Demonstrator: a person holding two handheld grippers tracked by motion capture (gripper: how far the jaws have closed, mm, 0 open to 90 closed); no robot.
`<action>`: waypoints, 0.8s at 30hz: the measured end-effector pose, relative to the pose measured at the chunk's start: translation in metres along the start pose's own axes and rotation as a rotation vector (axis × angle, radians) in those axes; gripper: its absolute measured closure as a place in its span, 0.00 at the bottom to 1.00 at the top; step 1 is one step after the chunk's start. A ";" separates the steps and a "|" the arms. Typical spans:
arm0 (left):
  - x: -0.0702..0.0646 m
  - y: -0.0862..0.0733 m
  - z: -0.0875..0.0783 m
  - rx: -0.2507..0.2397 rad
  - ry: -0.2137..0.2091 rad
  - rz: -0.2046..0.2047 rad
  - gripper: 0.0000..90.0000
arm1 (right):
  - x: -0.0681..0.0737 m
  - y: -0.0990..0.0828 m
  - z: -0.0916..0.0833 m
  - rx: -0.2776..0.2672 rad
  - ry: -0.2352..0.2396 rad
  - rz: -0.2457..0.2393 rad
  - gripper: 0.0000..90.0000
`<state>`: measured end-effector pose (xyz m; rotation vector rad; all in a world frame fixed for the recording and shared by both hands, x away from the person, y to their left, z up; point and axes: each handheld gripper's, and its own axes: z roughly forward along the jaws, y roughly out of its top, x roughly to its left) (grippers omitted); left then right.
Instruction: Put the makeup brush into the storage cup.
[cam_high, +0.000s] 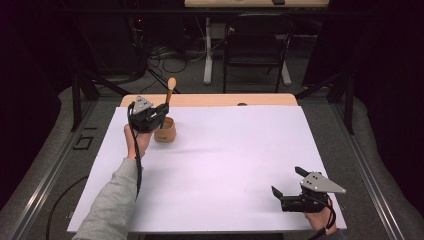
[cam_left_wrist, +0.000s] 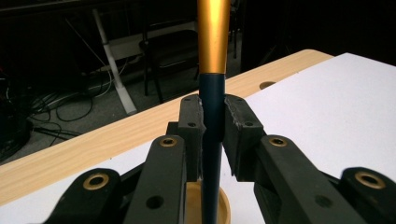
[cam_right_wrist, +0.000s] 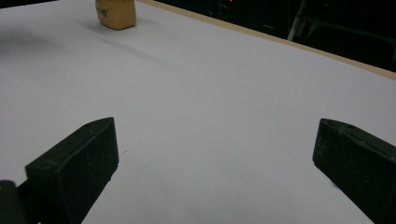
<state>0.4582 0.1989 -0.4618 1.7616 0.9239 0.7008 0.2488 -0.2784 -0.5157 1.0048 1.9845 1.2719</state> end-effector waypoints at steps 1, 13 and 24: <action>0.000 0.000 0.001 -0.002 0.000 0.000 0.87 | 0.000 0.000 0.000 0.000 0.000 0.000 0.00; 0.003 -0.003 0.009 -0.038 0.014 -0.029 0.87 | 0.000 0.000 0.000 0.000 0.000 0.001 0.00; 0.008 -0.009 0.018 -0.018 0.019 -0.054 0.87 | 0.000 0.000 -0.001 0.012 0.002 0.001 0.00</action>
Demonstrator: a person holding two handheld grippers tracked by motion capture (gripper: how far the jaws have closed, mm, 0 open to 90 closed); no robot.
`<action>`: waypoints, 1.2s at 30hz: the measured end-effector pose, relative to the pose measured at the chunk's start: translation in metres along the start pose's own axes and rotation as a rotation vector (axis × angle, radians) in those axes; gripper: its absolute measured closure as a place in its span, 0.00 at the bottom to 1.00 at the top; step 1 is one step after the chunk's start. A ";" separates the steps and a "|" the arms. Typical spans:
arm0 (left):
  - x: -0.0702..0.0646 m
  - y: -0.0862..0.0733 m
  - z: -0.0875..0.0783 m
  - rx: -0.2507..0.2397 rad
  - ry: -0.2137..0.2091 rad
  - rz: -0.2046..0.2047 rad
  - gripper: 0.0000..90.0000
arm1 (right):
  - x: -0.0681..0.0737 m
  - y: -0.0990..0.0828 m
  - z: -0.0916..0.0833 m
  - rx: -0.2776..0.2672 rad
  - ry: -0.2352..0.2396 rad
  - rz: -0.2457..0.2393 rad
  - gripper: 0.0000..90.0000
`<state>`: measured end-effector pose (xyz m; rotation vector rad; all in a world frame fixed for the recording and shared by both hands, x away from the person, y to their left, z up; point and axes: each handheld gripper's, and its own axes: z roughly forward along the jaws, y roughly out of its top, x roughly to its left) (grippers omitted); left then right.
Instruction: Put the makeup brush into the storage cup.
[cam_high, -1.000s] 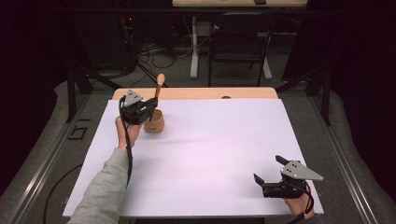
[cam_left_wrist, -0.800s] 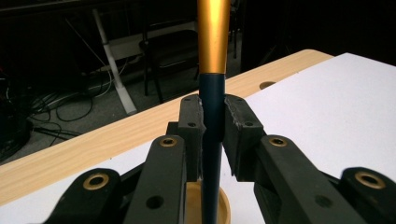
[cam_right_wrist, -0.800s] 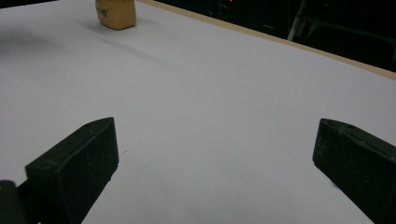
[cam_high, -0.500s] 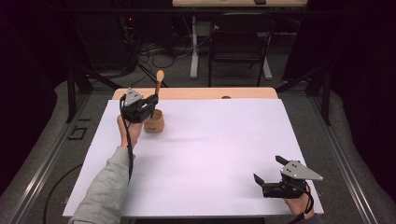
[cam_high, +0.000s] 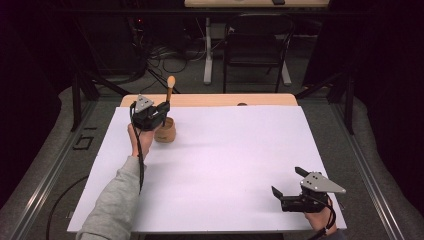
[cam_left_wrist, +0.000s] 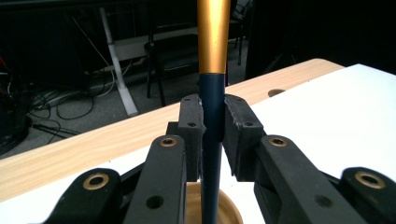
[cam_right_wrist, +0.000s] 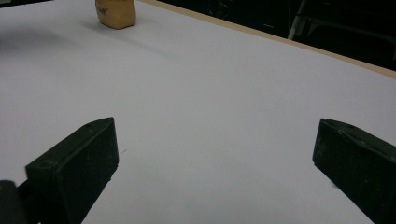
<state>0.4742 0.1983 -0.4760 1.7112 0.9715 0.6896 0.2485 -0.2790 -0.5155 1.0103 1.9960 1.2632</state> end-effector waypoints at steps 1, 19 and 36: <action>0.001 0.000 0.000 0.006 -0.003 0.000 0.87 | 0.000 0.000 0.000 -0.004 -0.002 0.000 0.00; 0.004 -0.011 0.010 0.045 0.013 -0.012 0.87 | 0.000 0.000 0.000 -0.008 -0.002 0.000 0.00; 0.003 -0.013 0.008 0.109 0.006 -0.002 0.56 | 0.000 0.000 -0.001 -0.015 -0.005 -0.002 0.00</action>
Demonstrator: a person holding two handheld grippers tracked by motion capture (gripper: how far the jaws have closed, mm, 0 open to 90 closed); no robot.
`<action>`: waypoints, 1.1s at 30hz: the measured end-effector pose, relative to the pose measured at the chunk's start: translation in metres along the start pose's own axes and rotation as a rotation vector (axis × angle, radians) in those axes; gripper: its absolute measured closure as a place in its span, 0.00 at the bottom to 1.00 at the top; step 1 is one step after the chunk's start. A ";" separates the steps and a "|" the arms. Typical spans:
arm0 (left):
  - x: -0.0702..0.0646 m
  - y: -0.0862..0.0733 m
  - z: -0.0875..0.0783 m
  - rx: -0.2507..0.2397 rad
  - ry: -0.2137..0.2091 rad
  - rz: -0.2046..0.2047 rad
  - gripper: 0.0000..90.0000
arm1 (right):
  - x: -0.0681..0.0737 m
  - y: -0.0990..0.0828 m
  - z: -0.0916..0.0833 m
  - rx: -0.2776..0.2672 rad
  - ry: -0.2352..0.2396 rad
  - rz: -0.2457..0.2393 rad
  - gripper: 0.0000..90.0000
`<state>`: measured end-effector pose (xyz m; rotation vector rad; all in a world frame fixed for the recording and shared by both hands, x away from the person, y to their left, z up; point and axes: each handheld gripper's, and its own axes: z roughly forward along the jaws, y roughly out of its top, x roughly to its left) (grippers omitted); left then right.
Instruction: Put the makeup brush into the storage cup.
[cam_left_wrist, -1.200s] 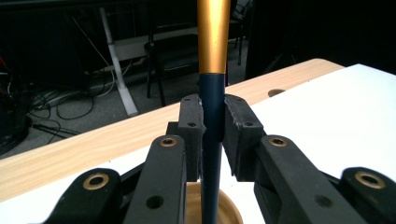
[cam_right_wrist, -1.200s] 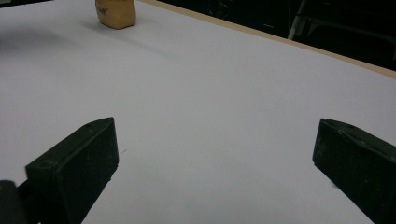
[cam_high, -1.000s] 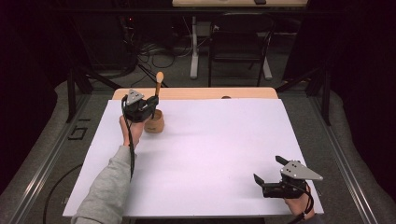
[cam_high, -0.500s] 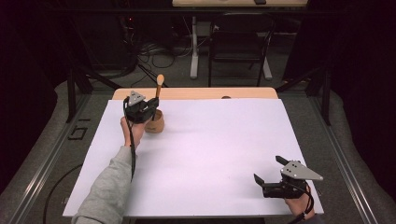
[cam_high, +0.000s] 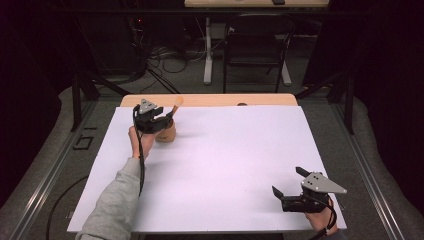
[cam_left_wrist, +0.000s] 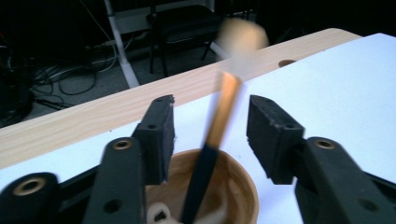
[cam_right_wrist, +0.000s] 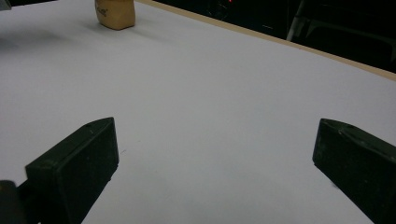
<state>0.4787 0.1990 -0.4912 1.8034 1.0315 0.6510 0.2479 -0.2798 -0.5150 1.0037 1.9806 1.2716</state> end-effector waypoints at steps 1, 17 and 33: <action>0.000 0.000 0.000 0.002 0.002 0.000 0.52 | 0.000 0.000 0.000 -0.001 -0.001 0.000 0.00; -0.001 0.005 -0.022 0.033 -0.025 -0.015 0.17 | 0.000 0.000 -0.001 -0.004 -0.002 0.002 0.00; -0.004 -0.003 -0.036 0.097 -0.034 0.001 0.11 | 0.000 0.000 0.000 -0.004 0.003 0.003 0.00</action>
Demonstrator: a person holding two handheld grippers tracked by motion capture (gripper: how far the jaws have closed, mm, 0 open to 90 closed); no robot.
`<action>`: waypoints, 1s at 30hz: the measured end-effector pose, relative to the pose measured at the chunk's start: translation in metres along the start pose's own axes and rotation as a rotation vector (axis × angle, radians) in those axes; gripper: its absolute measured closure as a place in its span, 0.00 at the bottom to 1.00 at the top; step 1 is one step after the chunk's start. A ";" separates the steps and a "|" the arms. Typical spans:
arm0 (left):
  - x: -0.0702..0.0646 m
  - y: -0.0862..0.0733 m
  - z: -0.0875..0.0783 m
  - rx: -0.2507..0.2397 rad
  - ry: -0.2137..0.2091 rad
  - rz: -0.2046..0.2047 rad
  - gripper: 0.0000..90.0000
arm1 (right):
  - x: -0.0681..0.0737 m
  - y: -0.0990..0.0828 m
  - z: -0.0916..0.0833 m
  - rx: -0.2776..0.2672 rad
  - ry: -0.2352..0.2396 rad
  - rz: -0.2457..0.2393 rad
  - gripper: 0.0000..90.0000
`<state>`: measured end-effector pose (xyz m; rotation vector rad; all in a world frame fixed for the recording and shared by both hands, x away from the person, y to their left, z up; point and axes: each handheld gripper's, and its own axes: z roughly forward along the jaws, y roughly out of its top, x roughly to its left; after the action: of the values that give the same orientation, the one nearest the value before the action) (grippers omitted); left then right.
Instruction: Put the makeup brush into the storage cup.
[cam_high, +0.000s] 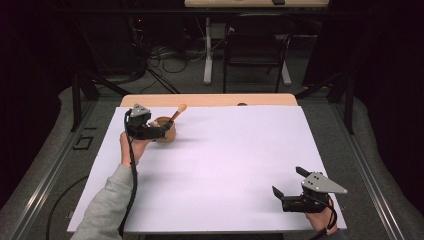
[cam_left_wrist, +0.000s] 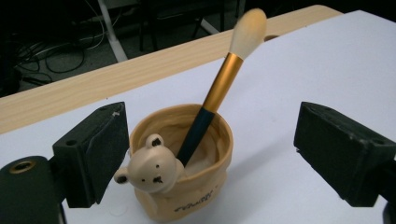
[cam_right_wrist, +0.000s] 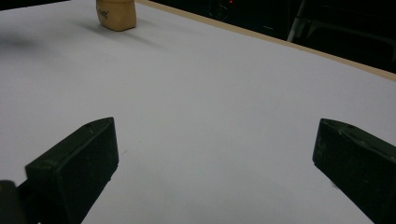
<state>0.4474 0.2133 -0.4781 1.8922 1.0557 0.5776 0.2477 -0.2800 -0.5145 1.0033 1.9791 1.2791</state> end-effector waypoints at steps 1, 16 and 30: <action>-0.001 0.000 -0.001 0.006 -0.002 0.004 0.11 | 0.000 0.000 0.000 0.000 0.000 -0.001 0.00; -0.013 -0.015 -0.014 0.051 -0.015 0.027 0.07 | 0.000 0.000 0.000 0.000 0.002 0.003 0.00; -0.024 -0.033 -0.026 0.074 -0.011 0.037 0.07 | 0.000 0.000 0.000 0.007 0.005 0.008 0.00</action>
<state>0.4010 0.2133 -0.4924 1.9803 1.0495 0.5551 0.2480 -0.2800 -0.5147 1.0133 1.9860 1.2812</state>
